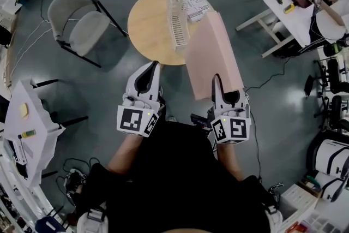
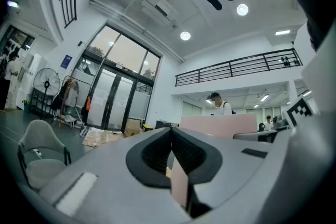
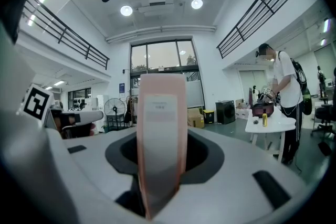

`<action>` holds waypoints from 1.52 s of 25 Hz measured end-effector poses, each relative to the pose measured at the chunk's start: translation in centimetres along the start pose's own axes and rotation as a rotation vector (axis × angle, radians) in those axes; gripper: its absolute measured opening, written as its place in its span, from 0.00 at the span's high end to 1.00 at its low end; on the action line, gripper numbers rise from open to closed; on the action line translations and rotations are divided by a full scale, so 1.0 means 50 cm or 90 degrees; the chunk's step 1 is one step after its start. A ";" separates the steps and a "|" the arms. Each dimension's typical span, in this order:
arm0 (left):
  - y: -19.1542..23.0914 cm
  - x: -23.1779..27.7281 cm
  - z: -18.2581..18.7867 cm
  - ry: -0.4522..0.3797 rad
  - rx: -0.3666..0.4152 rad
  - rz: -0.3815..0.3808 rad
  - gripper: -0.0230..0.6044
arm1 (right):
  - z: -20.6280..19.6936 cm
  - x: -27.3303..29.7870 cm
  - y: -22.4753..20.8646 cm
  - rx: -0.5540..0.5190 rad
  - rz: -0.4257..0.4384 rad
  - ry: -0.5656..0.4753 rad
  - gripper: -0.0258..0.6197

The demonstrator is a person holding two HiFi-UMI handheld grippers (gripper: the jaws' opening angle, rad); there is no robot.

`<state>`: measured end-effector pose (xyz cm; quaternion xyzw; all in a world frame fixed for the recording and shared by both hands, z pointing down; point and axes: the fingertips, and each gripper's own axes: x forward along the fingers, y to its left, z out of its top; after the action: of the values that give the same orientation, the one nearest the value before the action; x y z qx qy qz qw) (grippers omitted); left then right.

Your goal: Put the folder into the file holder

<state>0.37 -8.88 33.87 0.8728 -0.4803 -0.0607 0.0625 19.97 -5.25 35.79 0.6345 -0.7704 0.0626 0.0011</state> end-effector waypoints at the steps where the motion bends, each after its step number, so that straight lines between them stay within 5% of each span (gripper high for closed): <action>1: 0.006 0.013 0.002 0.001 0.000 -0.002 0.96 | 0.005 0.015 -0.003 0.000 -0.001 -0.003 0.74; 38: 0.190 0.276 -0.033 0.038 -0.034 -0.066 0.95 | 0.038 0.394 0.003 -0.014 -0.021 -0.083 0.75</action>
<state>0.09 -25.50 36.48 0.8957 -0.4309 -0.0506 0.0969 16.11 -24.66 35.51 0.6499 -0.7588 0.0123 -0.0409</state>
